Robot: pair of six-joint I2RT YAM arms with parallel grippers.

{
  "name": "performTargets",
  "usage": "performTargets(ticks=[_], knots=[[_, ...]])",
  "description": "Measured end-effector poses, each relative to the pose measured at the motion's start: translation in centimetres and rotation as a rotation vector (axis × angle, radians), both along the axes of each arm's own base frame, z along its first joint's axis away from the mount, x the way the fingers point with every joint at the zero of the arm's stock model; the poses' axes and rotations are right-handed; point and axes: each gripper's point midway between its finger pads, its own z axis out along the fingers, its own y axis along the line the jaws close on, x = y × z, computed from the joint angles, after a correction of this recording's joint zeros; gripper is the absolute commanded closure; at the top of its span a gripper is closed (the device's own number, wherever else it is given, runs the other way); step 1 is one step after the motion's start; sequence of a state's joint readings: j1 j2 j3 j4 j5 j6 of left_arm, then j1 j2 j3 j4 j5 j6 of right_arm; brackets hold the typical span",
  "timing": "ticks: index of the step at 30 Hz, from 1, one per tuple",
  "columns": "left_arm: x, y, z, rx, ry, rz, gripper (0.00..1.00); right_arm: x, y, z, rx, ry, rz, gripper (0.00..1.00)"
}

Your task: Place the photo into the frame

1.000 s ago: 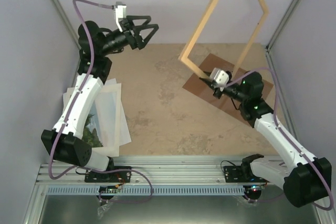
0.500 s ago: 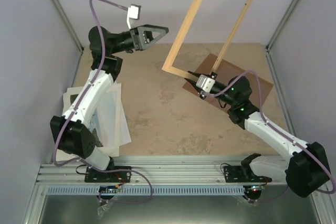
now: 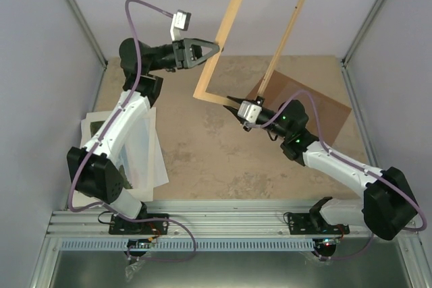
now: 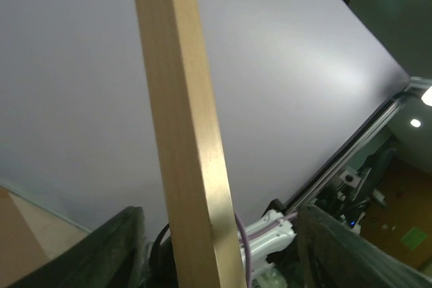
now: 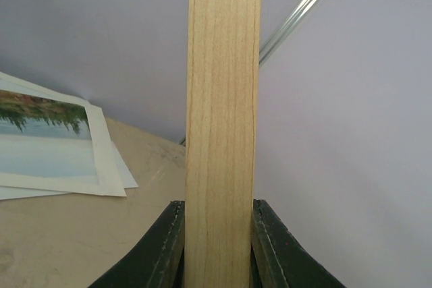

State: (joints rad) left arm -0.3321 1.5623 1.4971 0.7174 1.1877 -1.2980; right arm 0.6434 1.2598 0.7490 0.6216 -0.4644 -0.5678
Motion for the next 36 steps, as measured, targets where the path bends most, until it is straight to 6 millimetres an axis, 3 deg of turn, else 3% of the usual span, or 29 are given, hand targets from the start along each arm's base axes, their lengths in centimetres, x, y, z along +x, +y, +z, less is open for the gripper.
performTargets(ticks=[6, 11, 13, 20, 23, 25, 31, 36], knots=[[-0.8, 0.3, 0.4, -0.008, -0.012, -0.004, 0.64, 0.0, 0.7, 0.4, 0.01, -0.029, -0.004, 1.0], [-1.6, 0.5, 0.6, -0.011, -0.012, -0.005, 0.93, -0.3, 1.1, 0.9, 0.016, -0.074, -0.003, 0.99], [-1.9, 0.6, 0.5, -0.004, 0.008, -0.012, 1.0, 0.1, 1.0, 0.8, 0.006, -0.097, -0.023, 0.89], [-1.8, 0.5, 0.2, 0.003, -0.018, 0.002, 1.0, 0.2, 0.8, 1.1, -0.012, -0.146, -0.047, 0.25], [-1.4, 0.4, -0.3, 0.017, -0.03, 0.017, 1.0, -0.4, 0.2, 2.1, -0.015, -0.187, -0.06, 0.08], [-0.9, 0.3, -0.7, 0.031, -0.046, 0.036, 1.0, -1.0, -0.5, 2.6, -0.016, -0.205, -0.07, 0.03], [2.2, 0.5, -2.4, 0.114, -0.111, 0.197, 1.0, -2.4, -3.0, 2.5, -0.051, -0.174, -0.126, 0.02], [6.0, 1.6, -6.3, 0.262, -0.128, 0.44, 1.0, -1.9, -5.4, 1.1, -0.086, -0.055, -0.227, 0.02]])
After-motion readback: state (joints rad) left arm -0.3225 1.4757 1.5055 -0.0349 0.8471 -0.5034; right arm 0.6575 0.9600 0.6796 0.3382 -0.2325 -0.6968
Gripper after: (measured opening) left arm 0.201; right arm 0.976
